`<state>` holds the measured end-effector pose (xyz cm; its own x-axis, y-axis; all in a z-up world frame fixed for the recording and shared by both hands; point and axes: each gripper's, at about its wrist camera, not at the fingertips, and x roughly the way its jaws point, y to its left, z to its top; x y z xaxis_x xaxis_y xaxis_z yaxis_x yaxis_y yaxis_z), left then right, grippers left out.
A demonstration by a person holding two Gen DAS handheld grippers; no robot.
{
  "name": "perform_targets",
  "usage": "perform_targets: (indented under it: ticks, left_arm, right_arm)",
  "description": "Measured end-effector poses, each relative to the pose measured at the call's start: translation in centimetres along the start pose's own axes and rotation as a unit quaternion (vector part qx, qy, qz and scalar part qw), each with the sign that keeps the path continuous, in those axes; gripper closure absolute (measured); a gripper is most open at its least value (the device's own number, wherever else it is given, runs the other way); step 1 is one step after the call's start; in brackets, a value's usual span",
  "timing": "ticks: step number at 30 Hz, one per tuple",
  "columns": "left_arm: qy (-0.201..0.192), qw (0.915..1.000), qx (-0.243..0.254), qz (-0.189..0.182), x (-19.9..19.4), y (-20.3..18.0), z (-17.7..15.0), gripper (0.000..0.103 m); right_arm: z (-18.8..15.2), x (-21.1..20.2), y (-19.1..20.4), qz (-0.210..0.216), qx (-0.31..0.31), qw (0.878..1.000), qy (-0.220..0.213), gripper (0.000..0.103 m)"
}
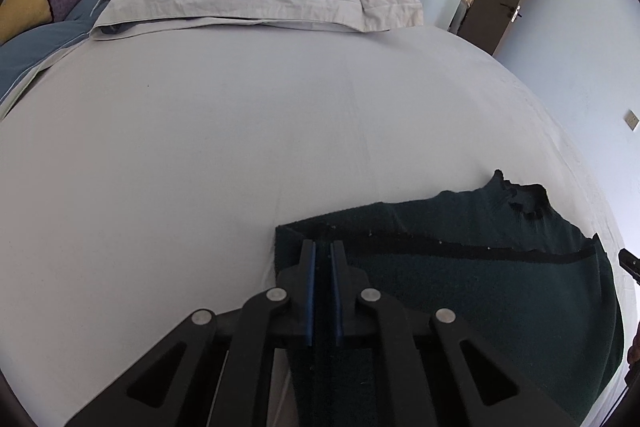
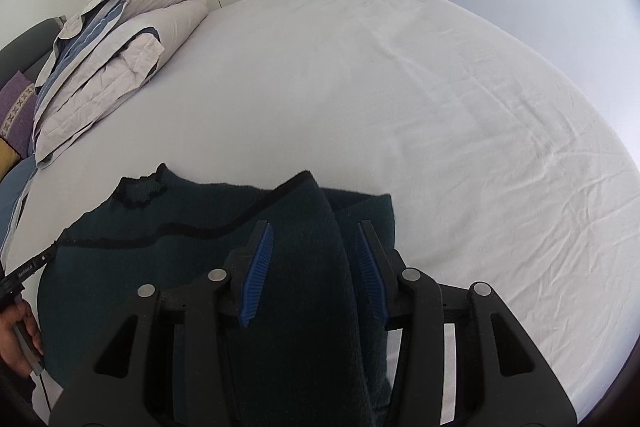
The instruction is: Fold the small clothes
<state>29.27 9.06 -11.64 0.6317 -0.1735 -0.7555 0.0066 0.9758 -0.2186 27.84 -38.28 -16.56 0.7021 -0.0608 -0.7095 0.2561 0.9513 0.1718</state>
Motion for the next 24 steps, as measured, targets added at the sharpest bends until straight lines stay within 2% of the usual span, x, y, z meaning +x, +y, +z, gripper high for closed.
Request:
perform_targets:
  ticks: [3,6,7,8,9,11,18,24]
  left_arm:
    - [0.000,1.0000,0.004,0.000,-0.1,0.0,0.2,0.095]
    - [-0.001,1.0000,0.006,0.001,-0.2,-0.1,0.1,0.095]
    - [-0.001,1.0000,0.007,0.001,-0.2,-0.1,0.1,0.095]
    - [-0.001,1.0000,0.007,0.001,-0.2,-0.1,0.2,0.095]
    - [-0.001,1.0000,0.007,0.001,-0.2,-0.1,0.2,0.095]
    - [-0.001,1.0000,0.007,0.001,-0.3,-0.1,0.3,0.095]
    - [-0.019,0.9998,-0.002,-0.001,-1.5,-0.4,1.0,0.095]
    - [-0.024,0.9997,-0.006,0.008,-1.4,-0.5,1.5,0.095]
  right_arm:
    - [1.6,1.9,-0.1,0.005,0.006,1.000,0.014,0.061]
    - [2.3,4.5,0.0,0.006,0.006,0.998,0.057,0.065]
    - [2.4,5.3,0.1,-0.001,-0.002,0.997,0.072,0.072]
    - [2.2,5.7,0.3,-0.010,-0.011,0.997,0.080,0.085]
    - [2.1,5.9,0.4,-0.019,-0.021,0.996,0.082,0.091]
    - [2.0,5.6,0.6,-0.025,-0.035,0.996,0.073,0.097]
    - [2.3,2.1,-1.4,-0.039,-0.009,0.999,0.010,0.098]
    - [1.7,1.7,-2.8,-0.060,0.011,0.998,0.003,0.098]
